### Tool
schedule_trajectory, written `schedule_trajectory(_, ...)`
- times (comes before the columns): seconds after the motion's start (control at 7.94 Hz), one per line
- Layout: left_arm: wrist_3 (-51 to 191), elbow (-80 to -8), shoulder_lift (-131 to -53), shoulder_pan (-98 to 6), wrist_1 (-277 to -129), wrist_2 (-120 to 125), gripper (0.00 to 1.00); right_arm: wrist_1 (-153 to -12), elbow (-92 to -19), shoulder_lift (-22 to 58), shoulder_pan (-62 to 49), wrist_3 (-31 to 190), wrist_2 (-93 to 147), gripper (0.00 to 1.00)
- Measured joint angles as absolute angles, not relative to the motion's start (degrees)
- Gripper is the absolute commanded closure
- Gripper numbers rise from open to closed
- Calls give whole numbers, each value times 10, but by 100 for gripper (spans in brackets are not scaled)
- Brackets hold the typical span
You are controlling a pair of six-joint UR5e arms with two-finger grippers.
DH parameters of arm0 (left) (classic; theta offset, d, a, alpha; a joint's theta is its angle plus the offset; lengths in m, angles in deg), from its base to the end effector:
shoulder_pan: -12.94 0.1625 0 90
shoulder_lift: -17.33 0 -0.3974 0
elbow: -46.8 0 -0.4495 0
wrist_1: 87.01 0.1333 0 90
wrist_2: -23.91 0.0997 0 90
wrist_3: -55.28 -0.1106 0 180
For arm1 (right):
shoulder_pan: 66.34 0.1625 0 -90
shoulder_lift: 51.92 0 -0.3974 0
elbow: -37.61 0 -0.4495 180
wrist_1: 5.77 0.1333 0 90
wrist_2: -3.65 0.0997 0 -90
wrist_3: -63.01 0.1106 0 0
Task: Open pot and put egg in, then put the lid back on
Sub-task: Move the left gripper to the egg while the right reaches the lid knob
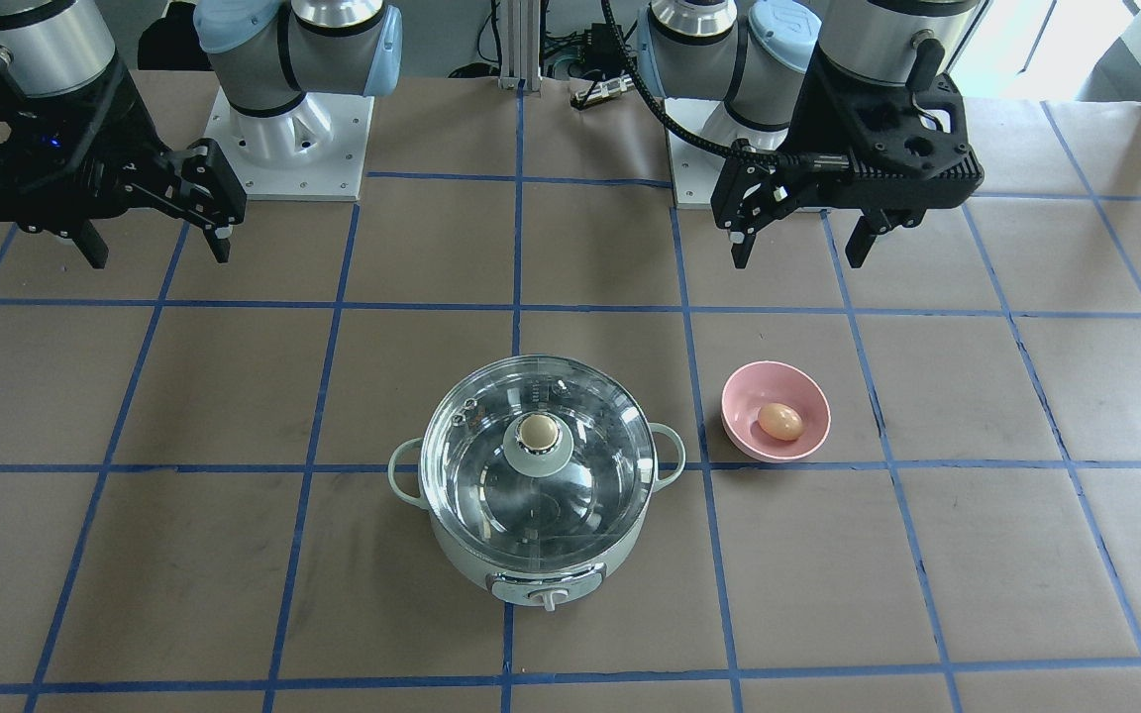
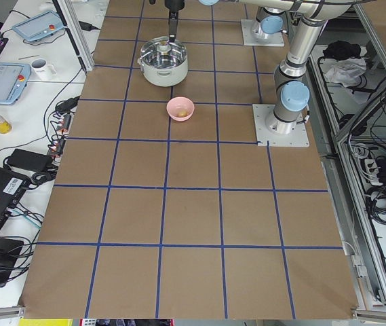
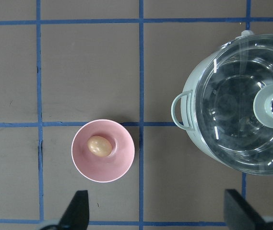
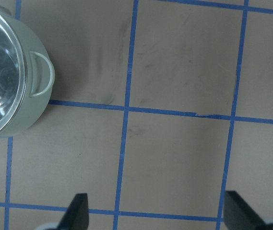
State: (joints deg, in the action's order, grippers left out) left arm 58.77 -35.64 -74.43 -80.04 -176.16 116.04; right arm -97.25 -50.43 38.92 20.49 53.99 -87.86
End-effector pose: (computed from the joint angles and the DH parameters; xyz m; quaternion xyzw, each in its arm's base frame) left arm -0.1587 -0.5637 0.5069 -0.0055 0.9981 -0.0589 0.0153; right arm 0.0997 -0.5572 0.4790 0.0505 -0.9979 0.0357 0.0171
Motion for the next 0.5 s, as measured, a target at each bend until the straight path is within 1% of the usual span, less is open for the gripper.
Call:
schedule_trajectory(0.38, 585, -359, -745, -800, -1766, 1162, 0, -971, -504, 393, 208, 550, -875, 0)
schedule_trajectory(0.5, 582, -375, -746, -798, -1767, 1163, 0, -971, -504, 394, 208, 558, -875, 0)
